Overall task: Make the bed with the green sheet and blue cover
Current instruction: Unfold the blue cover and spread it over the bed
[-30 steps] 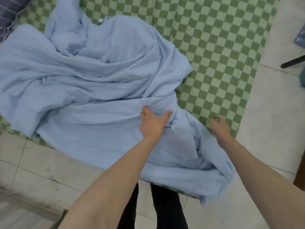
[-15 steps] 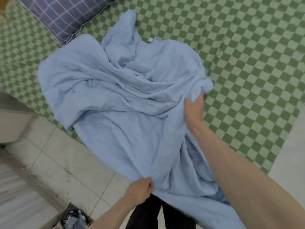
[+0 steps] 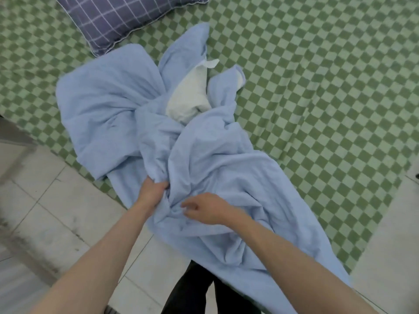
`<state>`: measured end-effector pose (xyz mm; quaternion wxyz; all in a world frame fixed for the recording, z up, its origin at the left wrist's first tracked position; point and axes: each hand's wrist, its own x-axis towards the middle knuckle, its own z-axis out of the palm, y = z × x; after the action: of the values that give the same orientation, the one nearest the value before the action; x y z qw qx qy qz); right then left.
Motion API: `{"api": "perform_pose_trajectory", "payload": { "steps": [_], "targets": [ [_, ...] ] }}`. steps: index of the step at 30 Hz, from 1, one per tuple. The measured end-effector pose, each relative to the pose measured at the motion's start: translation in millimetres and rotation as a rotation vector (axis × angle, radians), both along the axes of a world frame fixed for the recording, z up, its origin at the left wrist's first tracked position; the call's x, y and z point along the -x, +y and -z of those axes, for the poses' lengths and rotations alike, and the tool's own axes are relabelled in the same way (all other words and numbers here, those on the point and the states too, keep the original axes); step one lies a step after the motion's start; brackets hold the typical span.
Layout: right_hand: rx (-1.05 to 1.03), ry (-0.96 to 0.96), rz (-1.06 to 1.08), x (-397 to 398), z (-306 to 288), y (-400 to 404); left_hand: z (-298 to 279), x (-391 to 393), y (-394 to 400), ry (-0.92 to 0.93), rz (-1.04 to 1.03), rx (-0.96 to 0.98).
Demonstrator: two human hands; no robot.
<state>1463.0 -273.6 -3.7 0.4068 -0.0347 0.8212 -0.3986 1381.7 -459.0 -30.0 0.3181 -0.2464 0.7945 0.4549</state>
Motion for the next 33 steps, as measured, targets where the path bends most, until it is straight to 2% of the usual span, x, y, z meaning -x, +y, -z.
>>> {"api": "perform_pose_trajectory", "payload": {
  "steps": [1,3,5,7,9,12,15,17,18,20,23,25,27,29,31,33],
  "targets": [
    [-0.059,0.052,0.239,12,5,17,9,-2,4,0.0,0.101,0.096],
    [-0.252,0.182,0.664,40,18,63,22,-7,5,-0.032,0.221,0.14],
    [-0.387,0.179,0.812,67,33,111,33,-13,1,-0.024,0.303,0.16],
    [-0.402,0.025,0.805,88,44,140,44,-21,-8,0.011,0.339,0.16],
    [-0.318,-0.008,0.755,107,53,145,52,-28,-15,0.05,0.35,0.15],
    [-0.247,0.057,0.574,128,61,110,69,-34,-29,0.034,0.336,0.177],
    [-0.411,0.189,0.362,123,65,75,84,-39,-40,-0.108,0.266,0.183],
    [-0.442,0.188,0.369,107,56,86,88,-41,-43,-0.162,0.237,0.199],
    [-0.465,0.185,0.439,96,46,105,88,-42,-42,-0.169,0.237,0.205],
    [-0.581,0.21,0.727,66,22,161,81,-42,-35,-0.182,0.225,0.206],
    [-0.832,0.271,1.458,1,-20,253,58,-35,7,-0.149,0.219,0.167],
    [-0.929,0.347,1.894,-40,-48,297,36,-28,59,-0.071,0.213,0.098],
    [-0.901,0.485,2.108,-78,-75,321,14,-26,117,-0.001,0.191,0.004],
    [-0.952,0.528,2.041,-122,-94,333,-2,-32,164,0.06,0.181,-0.038],
    [-0.982,0.538,1.84,-165,-97,343,-9,-42,200,0.087,0.176,-0.057],
    [-0.932,0.343,1.592,-204,-82,355,-9,-61,226,0.099,0.232,-0.073]
  ]
}}
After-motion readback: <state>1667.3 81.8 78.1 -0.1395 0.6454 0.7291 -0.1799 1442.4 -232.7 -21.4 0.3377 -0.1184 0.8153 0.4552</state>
